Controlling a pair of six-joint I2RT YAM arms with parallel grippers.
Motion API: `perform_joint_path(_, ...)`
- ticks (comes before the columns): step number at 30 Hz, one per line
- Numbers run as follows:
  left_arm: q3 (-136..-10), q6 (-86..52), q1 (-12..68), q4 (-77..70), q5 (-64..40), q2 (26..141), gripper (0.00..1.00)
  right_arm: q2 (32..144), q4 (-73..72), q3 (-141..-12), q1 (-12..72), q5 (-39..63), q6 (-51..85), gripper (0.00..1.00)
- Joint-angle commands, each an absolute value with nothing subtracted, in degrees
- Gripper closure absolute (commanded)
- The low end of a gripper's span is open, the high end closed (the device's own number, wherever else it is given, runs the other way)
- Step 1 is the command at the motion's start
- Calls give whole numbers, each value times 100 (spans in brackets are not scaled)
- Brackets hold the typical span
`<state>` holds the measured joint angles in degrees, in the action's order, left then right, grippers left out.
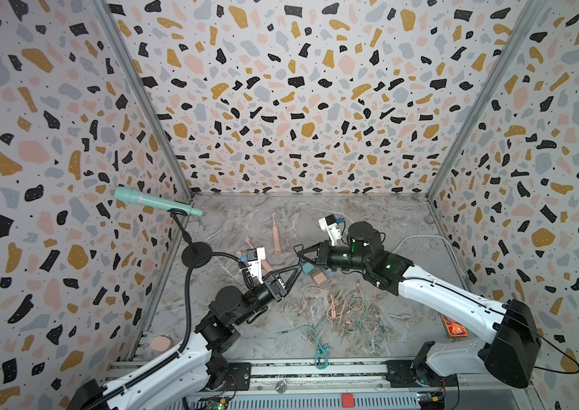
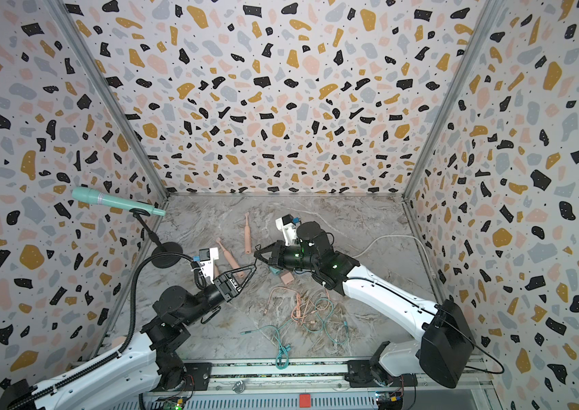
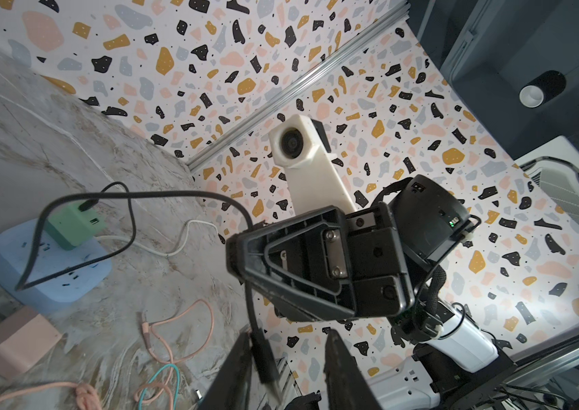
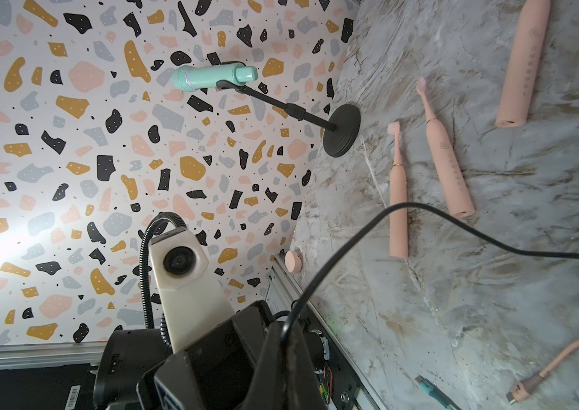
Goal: Charge the electric toothbrush
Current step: Pick up the charging cable from the center of the board.
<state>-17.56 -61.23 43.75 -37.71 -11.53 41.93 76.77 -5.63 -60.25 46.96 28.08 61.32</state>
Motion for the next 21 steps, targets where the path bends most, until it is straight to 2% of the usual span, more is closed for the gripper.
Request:
perform_joint_path(1,-1958,-5818,4402,-3532,-1201,4146,66,7551,-308,-6378,4720,2751,5960,100)
perform_joint_path(4,-1978,-5727,4395,-3346,-1127,4073,67,7515,-288,-6347,4728,2722,6000,100)
perform_joint_path(13,-2083,-5616,4399,-3037,-903,3870,79,7496,-192,-6332,4803,2663,5991,100)
perform_joint_path(16,-2066,-5629,4401,-3032,-876,3858,88,7505,-190,-6346,4814,2664,5997,100)
perform_joint_path(21,-2031,-5669,4401,-3010,-893,3873,91,7515,-163,-6387,4816,2586,5982,100)
